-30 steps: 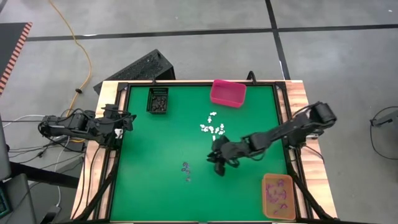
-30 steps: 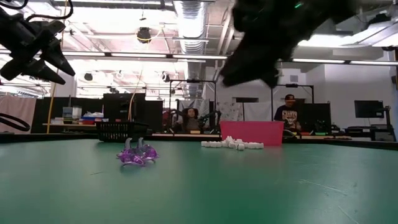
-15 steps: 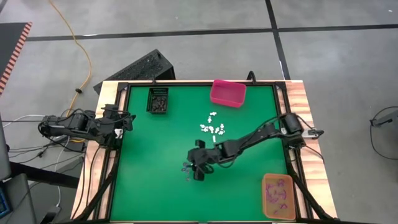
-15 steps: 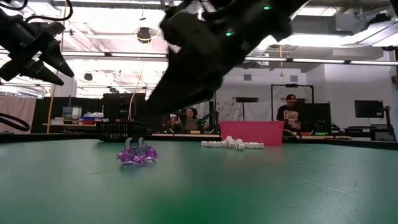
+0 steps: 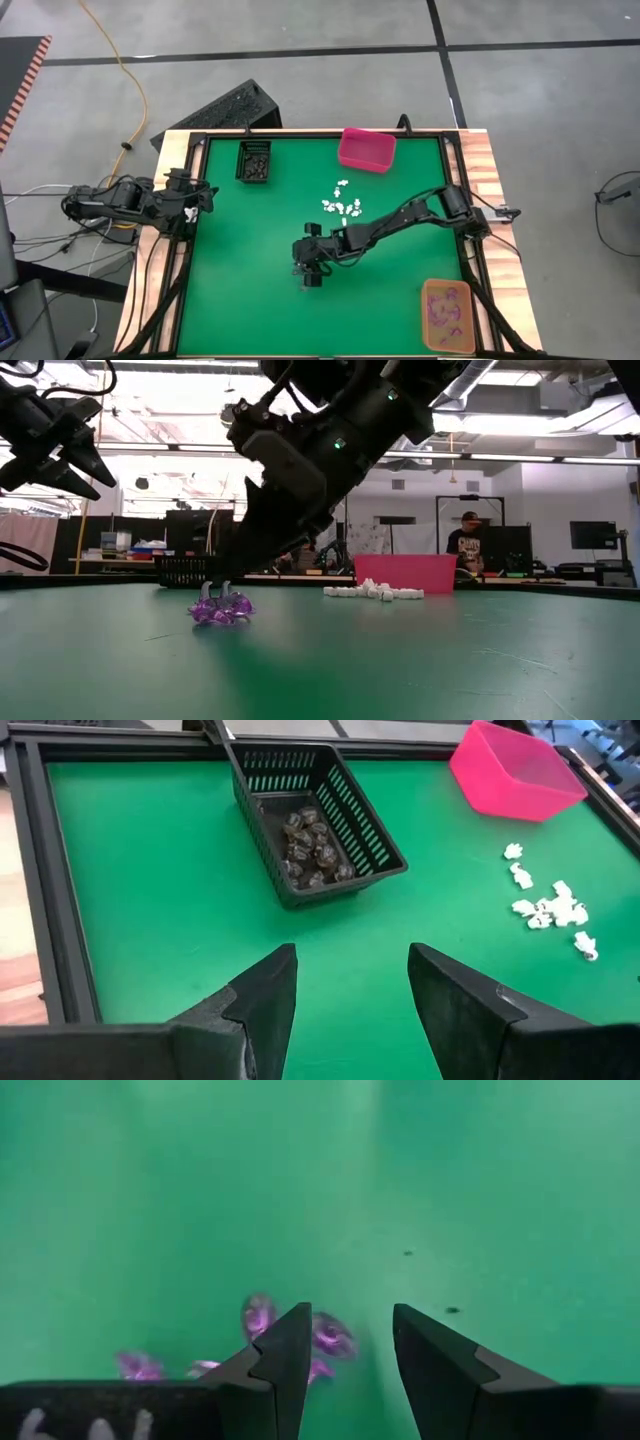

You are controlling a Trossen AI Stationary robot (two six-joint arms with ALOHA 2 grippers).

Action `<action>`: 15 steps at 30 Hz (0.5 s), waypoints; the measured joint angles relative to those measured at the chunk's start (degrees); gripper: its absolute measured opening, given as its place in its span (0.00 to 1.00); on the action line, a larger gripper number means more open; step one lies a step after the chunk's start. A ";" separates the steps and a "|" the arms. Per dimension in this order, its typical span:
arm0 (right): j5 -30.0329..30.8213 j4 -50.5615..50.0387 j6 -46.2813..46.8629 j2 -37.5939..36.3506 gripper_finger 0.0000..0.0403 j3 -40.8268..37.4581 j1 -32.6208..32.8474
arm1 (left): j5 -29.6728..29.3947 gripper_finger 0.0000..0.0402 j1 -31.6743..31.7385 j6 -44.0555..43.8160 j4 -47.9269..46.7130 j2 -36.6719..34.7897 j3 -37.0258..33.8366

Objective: Sort Halloween decoration
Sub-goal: Put the pink witch hat toy into the orange bin

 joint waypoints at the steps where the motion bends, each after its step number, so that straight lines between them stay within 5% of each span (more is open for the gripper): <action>1: -1.34 0.11 -0.42 0.03 0.42 0.00 -0.20 | -0.01 0.45 -0.01 0.02 -0.01 0.00 -0.01; 15: -3.49 0.89 -1.62 0.07 0.42 -1.54 -1.41 | -0.70 0.45 -0.01 -0.15 -0.11 0.00 0.00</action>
